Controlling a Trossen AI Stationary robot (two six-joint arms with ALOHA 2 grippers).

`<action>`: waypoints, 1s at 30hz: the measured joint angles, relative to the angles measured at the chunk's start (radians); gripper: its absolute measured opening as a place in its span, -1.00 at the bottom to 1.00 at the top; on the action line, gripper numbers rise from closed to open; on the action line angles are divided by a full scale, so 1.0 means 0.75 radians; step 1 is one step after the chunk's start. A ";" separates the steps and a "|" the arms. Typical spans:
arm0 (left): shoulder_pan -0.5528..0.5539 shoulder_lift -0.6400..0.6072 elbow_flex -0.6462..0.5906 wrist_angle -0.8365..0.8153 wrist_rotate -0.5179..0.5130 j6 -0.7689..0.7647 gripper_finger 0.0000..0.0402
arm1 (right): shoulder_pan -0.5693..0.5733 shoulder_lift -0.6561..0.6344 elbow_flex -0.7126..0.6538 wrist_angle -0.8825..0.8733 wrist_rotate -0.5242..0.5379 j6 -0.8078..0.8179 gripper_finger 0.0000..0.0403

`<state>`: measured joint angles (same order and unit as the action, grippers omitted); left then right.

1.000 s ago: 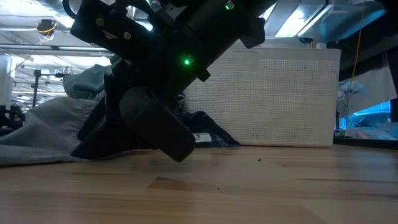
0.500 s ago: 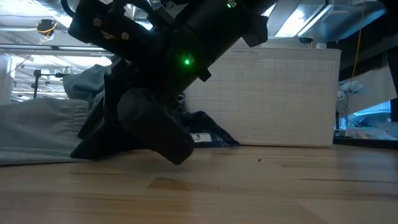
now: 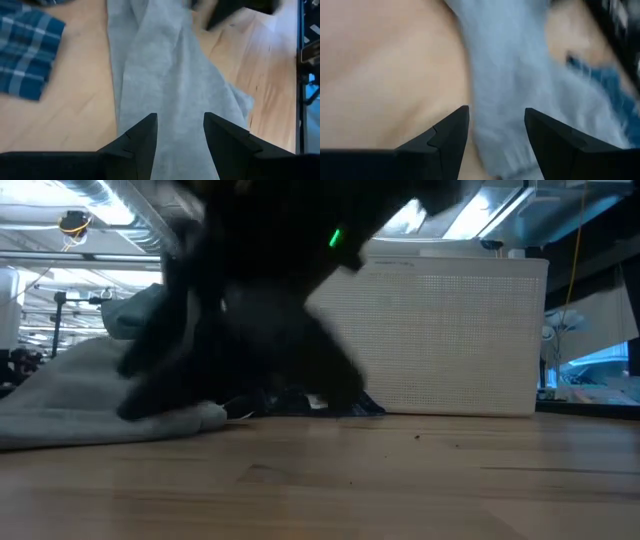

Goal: Sort clothes
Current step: Put the gray boxer into the white laundry bin

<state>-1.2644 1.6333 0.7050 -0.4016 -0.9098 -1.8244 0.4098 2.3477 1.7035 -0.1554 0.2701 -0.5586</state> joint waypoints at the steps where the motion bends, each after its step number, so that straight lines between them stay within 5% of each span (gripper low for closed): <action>1: 0.009 0.000 0.000 0.000 -0.010 0.013 -0.22 | 0.019 -0.006 0.001 0.005 0.000 -0.041 0.06; 11: 0.161 0.080 -0.028 0.037 -0.038 0.069 -0.22 | 0.092 0.077 0.009 0.179 0.165 -0.297 0.06; 30: 0.325 0.102 -0.036 0.081 0.088 0.240 -0.22 | 0.004 0.106 0.012 0.138 0.016 -0.417 0.06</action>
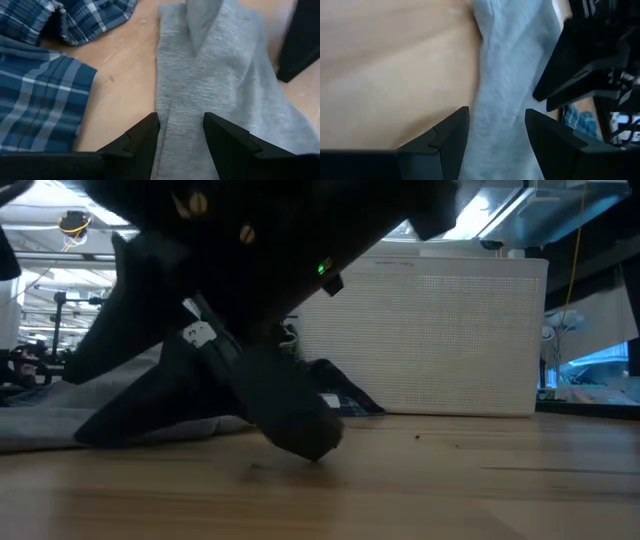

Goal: Sort clothes
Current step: Put the gray boxer into the white laundry bin

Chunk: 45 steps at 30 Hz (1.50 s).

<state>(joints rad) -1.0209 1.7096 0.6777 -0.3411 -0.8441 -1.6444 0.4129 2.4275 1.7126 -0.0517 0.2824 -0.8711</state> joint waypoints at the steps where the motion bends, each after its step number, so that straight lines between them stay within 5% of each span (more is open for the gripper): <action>1: 0.008 0.000 0.000 0.009 0.001 0.000 -0.22 | -0.013 0.000 0.000 -0.004 -0.026 0.001 0.06; 17: 0.065 0.002 -0.001 0.188 0.018 0.210 -0.22 | -0.043 -0.002 0.014 -0.083 -0.287 0.025 0.06; 23: 0.065 0.002 -0.001 0.192 0.016 0.207 -0.22 | -0.026 -0.001 0.020 -0.079 -0.085 0.029 0.06; 35: 0.079 0.009 -0.001 0.308 0.058 0.285 -0.22 | -0.100 0.001 0.018 -0.016 -0.053 -0.004 0.04; 39: 0.095 0.009 -0.001 0.307 0.063 0.288 -0.22 | -0.100 0.001 0.018 0.035 -0.078 -0.071 -0.19; 45: 0.098 0.009 -0.001 0.305 0.065 0.314 -0.22 | -0.100 0.001 0.018 0.035 -0.089 -0.072 -0.86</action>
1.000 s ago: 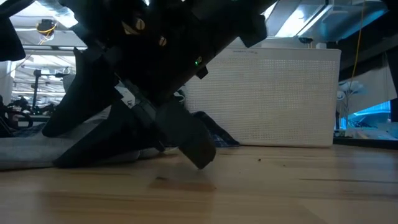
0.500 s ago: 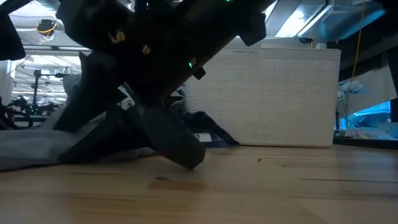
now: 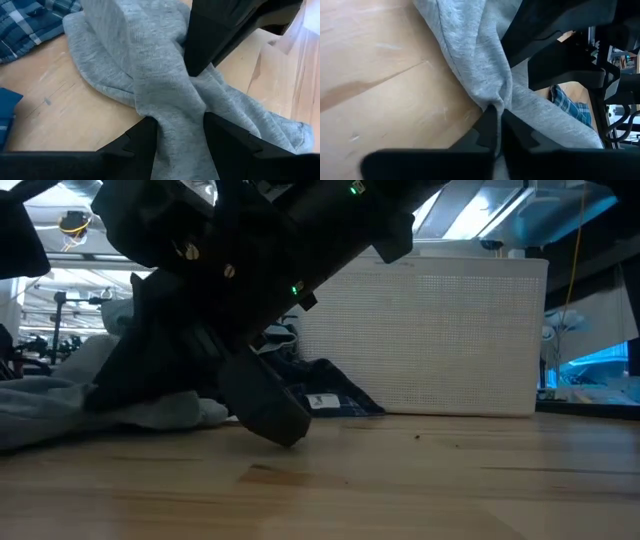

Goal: Sort clothes
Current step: Put the gray boxer into the white laundry bin

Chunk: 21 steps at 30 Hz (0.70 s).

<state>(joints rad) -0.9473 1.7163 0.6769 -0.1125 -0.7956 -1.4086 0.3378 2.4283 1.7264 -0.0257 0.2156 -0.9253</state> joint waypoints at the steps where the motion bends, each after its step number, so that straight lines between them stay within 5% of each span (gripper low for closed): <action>1: -0.004 0.000 0.000 -0.002 -0.001 0.000 -0.22 | 0.000 0.000 0.000 -0.001 0.003 0.000 -0.91; 15: -0.173 -0.119 0.000 -0.093 -0.006 0.004 -0.22 | 0.057 -0.201 -0.003 -0.122 0.223 -0.031 -0.97; 21: -0.215 -0.123 0.000 -0.099 -0.043 -0.032 -0.22 | 0.054 -0.334 -0.006 -0.257 0.439 -0.069 -0.97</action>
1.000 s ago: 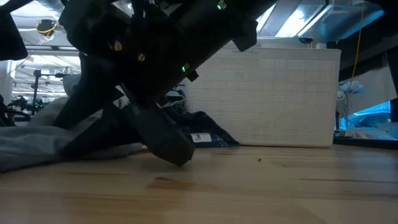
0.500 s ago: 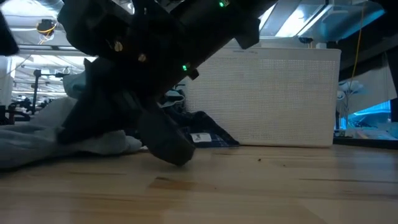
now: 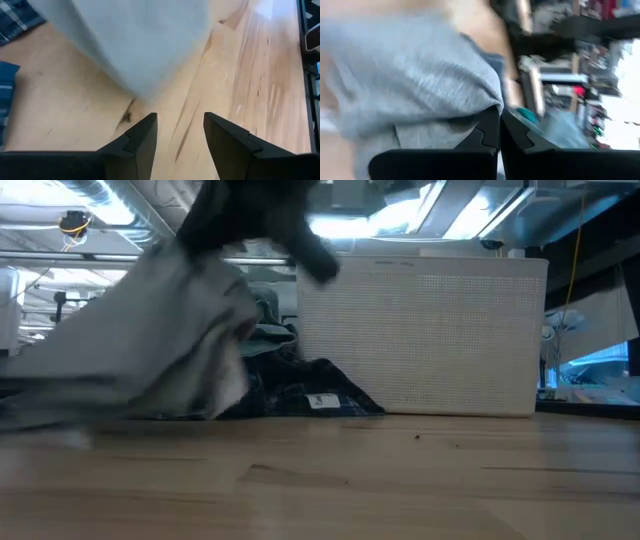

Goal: Sort clothes
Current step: Put the gray boxer into the white laundry bin

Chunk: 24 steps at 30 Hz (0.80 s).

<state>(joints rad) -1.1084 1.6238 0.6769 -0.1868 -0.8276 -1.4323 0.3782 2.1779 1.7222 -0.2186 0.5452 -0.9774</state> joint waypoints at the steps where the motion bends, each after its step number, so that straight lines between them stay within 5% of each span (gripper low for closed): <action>1: -0.001 0.000 0.000 -0.004 -0.008 -0.003 -0.22 | 0.000 -0.033 0.000 -0.019 0.036 -0.008 -0.97; 9: -0.006 0.000 0.000 -0.016 -0.076 -0.011 -0.22 | -0.036 -0.283 0.004 -0.153 0.268 -0.056 -0.98; 24: -0.006 0.002 0.001 -0.015 -0.129 -0.005 -0.22 | -0.334 -0.724 0.007 -0.382 0.451 -0.007 -0.97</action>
<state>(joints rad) -1.1130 1.6253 0.6773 -0.1977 -0.9241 -1.4360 0.1279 1.6351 1.7275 -0.5050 0.8838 -0.9824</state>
